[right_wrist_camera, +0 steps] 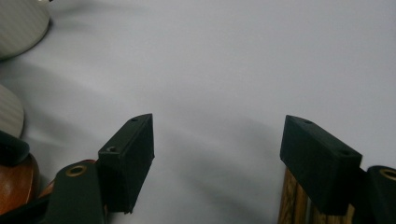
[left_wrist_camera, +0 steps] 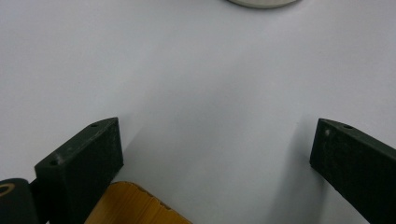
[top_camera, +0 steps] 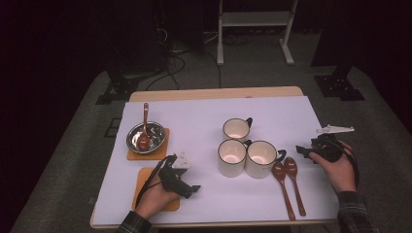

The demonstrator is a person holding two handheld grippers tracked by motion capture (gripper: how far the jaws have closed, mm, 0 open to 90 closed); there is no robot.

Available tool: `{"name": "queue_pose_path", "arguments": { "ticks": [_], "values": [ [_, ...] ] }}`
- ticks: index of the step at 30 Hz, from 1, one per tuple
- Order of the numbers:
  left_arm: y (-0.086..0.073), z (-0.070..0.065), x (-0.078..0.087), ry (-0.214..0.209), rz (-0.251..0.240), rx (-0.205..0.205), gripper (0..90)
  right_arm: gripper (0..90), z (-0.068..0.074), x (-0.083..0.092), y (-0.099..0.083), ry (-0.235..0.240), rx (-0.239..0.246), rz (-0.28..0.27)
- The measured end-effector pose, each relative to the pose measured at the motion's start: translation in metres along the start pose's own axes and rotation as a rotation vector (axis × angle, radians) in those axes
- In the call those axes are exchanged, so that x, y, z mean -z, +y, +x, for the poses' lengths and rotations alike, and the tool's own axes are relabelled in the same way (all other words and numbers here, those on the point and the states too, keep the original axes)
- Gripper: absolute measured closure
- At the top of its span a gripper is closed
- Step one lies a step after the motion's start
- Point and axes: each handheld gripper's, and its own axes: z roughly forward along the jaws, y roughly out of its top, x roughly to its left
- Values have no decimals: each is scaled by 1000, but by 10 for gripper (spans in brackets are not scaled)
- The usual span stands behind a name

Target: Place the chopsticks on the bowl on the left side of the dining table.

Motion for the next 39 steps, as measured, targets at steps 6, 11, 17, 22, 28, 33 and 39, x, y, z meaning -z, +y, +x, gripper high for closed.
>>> {"name": "queue_pose_path", "arguments": {
  "ticks": [6, 11, 17, 22, 28, 33, 39],
  "values": [
    [0, 0, 0, 0, 3, -3, 14, 248, -1, 1, -4, -6, -3, 9],
    [0, 0, 0, 0, 3, -3, 14, 248, -3, 2, -7, -11, -1, 13],
    [0, 0, 0, 0, 3, -2, 14, 247, -6, 5, -14, -15, -11, 22],
    [0, 0, 0, 0, 3, -3, 14, 246, -7, 5, -16, -15, -15, 23],
    [0, 0, 0, 0, 3, -2, 14, 242, -9, 2, -17, -11, -15, 37],
    [0, 0, 0, 0, 3, -3, 14, 234, -9, 0, -18, -17, -17, 52],
    [0, 0, 0, 0, 3, -3, 14, 230, -8, 0, -18, -15, -17, 53]
  ]
}}
